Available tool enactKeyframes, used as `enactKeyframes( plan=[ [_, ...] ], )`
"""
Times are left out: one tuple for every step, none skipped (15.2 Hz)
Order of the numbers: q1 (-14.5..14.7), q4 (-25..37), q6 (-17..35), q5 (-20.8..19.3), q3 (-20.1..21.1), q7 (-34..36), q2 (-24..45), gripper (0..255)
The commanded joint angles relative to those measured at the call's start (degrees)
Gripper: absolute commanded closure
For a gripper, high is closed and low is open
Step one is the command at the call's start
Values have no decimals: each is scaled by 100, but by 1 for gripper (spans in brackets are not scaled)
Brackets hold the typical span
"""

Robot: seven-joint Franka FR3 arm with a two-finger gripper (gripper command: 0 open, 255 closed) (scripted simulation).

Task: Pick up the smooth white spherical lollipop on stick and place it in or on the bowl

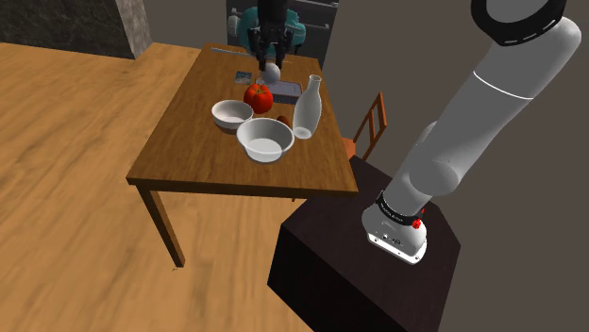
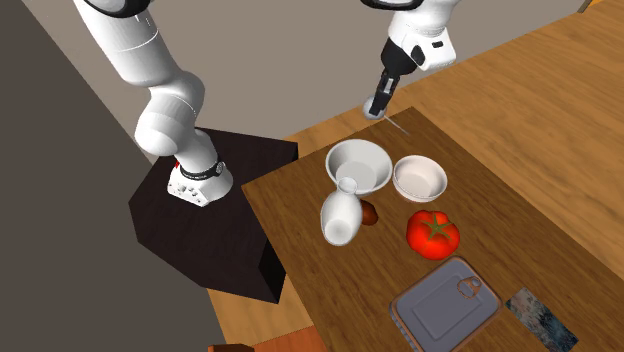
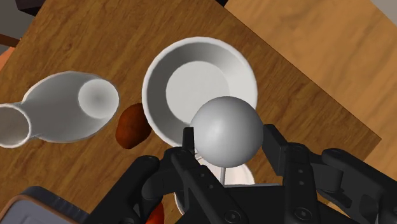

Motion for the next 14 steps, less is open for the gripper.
enactKeyframes(
  plan=[
    [2, -142, 150, 2, 2, -10, 5, 255],
    [3, -216, 226, 3, 3, -17, 7, 255],
    [3, -289, 302, 4, 4, -24, 11, 255],
    [4, -360, 377, 5, 4, -32, 16, 255],
    [4, -430, 453, 6, 5, -39, 22, 255],
    [5, -498, 528, 8, 6, -46, 30, 255],
    [5, -565, 604, 9, 7, -53, 38, 255],
    [6, -631, 679, 11, 7, -60, 48, 255],
    [7, -695, 754, 13, 8, -68, 59, 255],
    [7, -758, 829, 15, 9, -75, 71, 255],
    [8, -820, 903, 17, 9, -82, 85, 255],
    [8, -880, 978, 19, 10, -90, 99, 255],
    [9, -939, 1053, 21, 11, -97, 115, 255],
    [10, -997, 1127, 24, 11, -105, 132, 255]
  ],
)
